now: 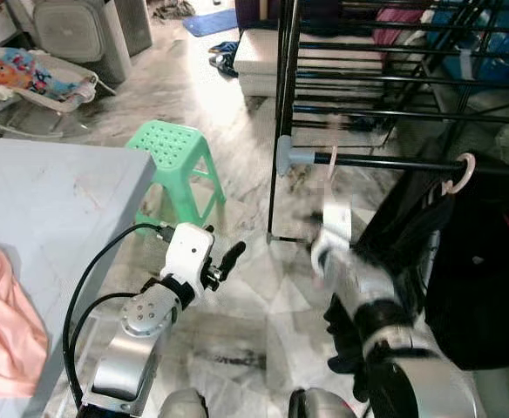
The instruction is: Hang hanger
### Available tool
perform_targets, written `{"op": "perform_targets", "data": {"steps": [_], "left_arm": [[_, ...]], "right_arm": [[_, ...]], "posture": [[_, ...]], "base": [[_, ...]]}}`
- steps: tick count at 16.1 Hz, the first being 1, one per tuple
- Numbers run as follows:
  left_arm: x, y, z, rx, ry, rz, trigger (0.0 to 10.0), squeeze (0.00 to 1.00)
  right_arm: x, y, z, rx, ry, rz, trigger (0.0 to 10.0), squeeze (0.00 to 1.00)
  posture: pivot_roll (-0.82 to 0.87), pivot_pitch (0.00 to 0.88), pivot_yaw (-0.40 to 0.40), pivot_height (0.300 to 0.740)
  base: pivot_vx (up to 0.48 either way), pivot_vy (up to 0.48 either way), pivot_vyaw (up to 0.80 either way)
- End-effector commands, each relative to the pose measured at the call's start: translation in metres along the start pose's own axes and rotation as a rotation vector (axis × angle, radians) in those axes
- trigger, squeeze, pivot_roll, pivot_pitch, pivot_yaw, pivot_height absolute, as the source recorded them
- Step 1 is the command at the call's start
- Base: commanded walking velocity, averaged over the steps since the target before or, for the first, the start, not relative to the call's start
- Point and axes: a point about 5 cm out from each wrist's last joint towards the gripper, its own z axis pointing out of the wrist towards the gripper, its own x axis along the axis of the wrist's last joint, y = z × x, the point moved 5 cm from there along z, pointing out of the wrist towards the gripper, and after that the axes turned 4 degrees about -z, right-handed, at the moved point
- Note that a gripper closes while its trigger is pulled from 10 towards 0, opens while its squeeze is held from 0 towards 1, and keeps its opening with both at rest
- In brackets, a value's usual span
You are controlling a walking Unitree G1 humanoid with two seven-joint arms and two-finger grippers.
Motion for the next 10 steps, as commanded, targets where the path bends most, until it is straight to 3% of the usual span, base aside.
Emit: {"op": "perform_targets", "data": {"steps": [1, 6, 10], "left_arm": [[-0.002, -0.001, 0.002, 0.003, -0.013, 0.003, 10.0, 0.00], [0.001, -0.007, 0.009, 0.032, -0.004, -0.002, 10.0, 0.00], [-0.005, 0.000, 0.008, 0.039, -0.006, -0.020, 10.0, 0.00]], "right_arm": [[0.017, 0.001, -0.002, -0.004, 0.064, -0.029, 10.0, 1.00], [0.032, 0.019, -0.025, -0.008, 0.215, -0.197, 10.0, 1.00], [0.019, 0.022, -0.051, -0.039, 0.269, -0.204, 10.0, 1.00]], "posture": [[0.08, 0.086, 0.044, 0.740], [0.04, 0.068, 0.033, 0.740], [0.02, 0.051, 0.014, 0.740]], "base": [[0.000, 0.000, 0.00], [0.000, 0.000, 0.00], [0.000, 0.000, 0.00]]}}
